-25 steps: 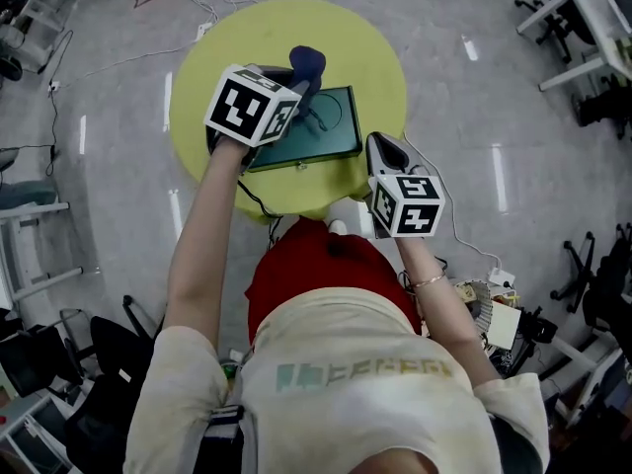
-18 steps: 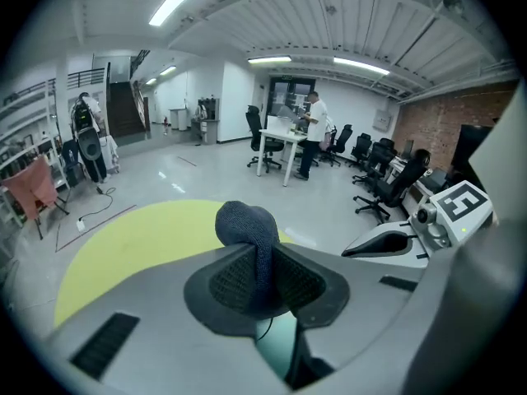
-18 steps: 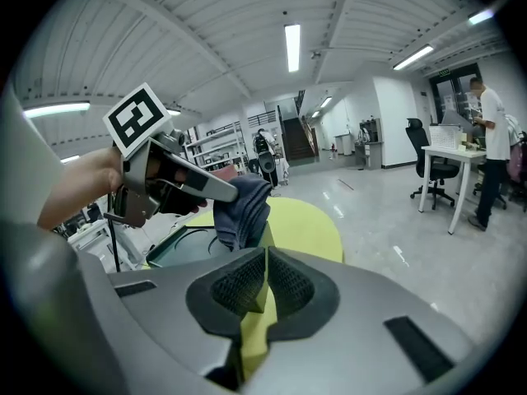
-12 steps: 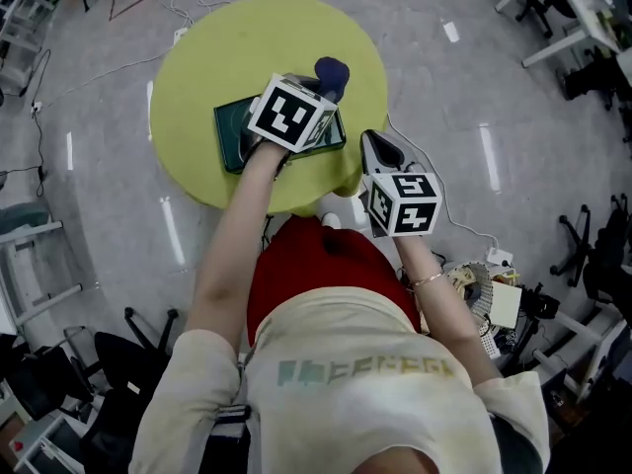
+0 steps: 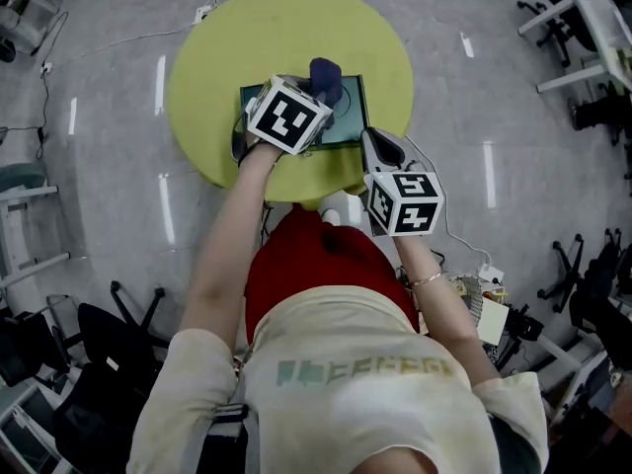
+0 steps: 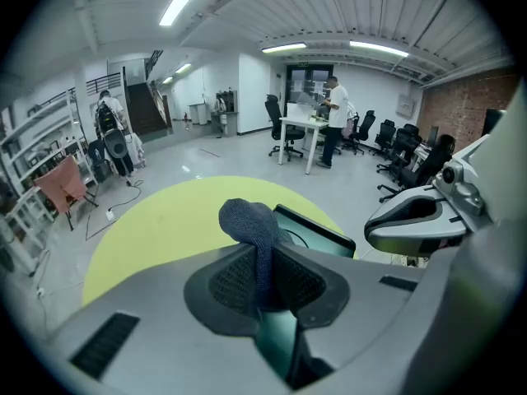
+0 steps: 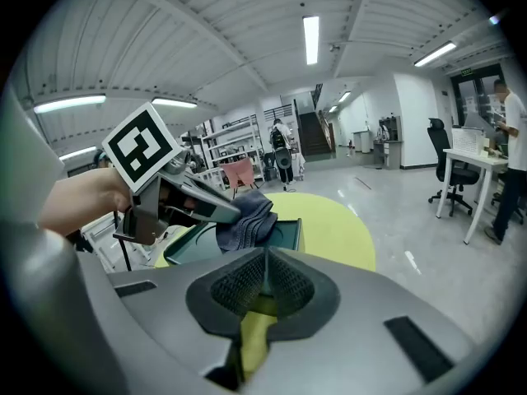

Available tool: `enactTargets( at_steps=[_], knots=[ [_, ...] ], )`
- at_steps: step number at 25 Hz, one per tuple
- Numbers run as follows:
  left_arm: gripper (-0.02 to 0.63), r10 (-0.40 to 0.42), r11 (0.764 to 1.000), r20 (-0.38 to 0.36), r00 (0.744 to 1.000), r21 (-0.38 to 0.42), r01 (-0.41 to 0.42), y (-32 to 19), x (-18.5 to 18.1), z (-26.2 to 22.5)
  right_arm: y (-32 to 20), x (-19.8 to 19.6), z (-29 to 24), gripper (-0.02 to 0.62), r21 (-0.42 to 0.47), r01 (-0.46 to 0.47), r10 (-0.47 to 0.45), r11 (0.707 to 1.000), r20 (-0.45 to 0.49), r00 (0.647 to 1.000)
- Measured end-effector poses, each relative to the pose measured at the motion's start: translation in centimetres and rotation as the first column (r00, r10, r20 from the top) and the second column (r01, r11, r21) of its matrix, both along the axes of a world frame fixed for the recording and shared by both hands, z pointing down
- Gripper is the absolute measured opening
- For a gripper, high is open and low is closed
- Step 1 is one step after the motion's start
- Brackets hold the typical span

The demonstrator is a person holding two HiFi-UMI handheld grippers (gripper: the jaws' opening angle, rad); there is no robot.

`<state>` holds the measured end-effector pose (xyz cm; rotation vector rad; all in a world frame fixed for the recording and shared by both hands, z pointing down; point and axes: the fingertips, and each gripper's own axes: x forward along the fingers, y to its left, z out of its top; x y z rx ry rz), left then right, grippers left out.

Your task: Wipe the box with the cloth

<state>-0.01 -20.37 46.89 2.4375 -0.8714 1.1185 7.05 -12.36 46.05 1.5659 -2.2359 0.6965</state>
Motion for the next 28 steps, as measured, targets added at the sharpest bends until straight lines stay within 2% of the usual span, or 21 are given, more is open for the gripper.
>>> enactTargets(
  at_steps=[15,23,28],
  knots=[
    [0.071,-0.168,0.985,0.074,0.983,0.038,0.166,0.3,-9.7,0.2,-0.4,-6.8,0.2,0.038,-0.01,0.157,-0.157,0.987,0.001,0.988],
    [0.071,-0.257,0.965,0.051,0.965,0.07,0.253,0.8,-13.5,-0.2,-0.1,-9.3,0.4,0.038,-0.011,0.22,-0.22,0.975,0.009,0.975],
    [0.071,-0.336,0.937,0.037,0.941,0.116,0.33,1.3,-15.5,-1.7,0.5,-9.6,0.3,0.038,-0.005,0.236,-0.236,0.972,0.014,0.972]
  ],
)
